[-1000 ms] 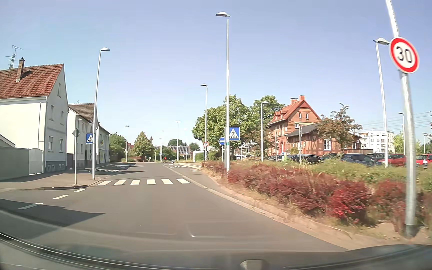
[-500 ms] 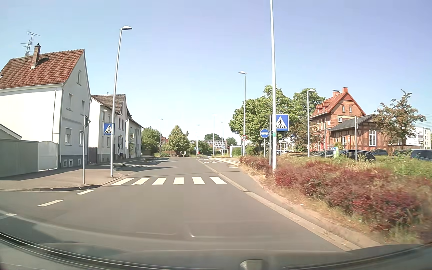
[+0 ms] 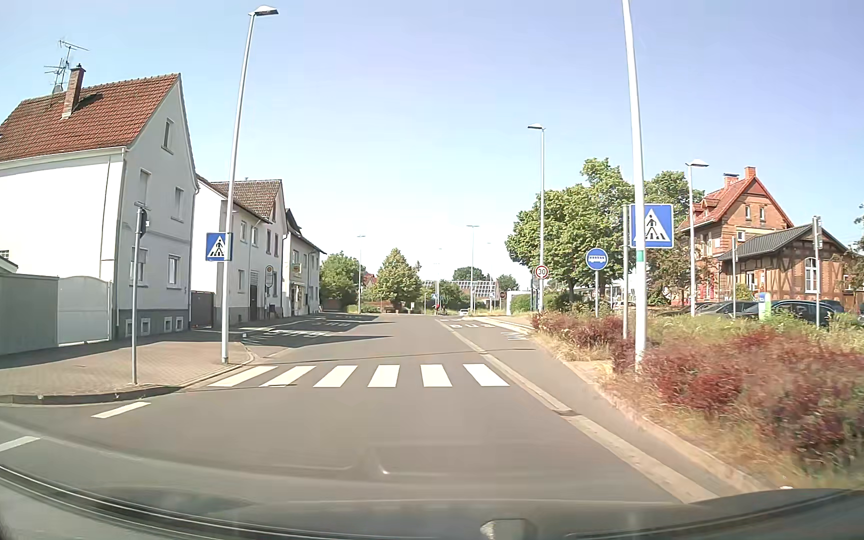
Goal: Follow the waypoints while adhering to traffic rules and regulations
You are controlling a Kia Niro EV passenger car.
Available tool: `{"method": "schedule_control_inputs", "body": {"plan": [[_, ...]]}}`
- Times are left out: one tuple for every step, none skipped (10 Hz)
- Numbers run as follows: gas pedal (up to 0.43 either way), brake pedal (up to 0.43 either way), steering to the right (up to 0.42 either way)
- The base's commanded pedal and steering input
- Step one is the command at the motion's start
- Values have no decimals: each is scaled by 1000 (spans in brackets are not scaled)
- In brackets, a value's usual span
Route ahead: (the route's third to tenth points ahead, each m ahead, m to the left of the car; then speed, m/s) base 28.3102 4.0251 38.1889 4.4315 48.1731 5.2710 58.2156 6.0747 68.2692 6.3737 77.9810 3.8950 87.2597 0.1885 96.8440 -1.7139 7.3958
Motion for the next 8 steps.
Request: {"method": "schedule_control_inputs", "body": {"plan": [[157,30,-61],[157,30,-54],[157,30,-47],[157,30,-38],[157,30,-30],[157,30,-21],[157,30,-13],[157,30,-11]]}}
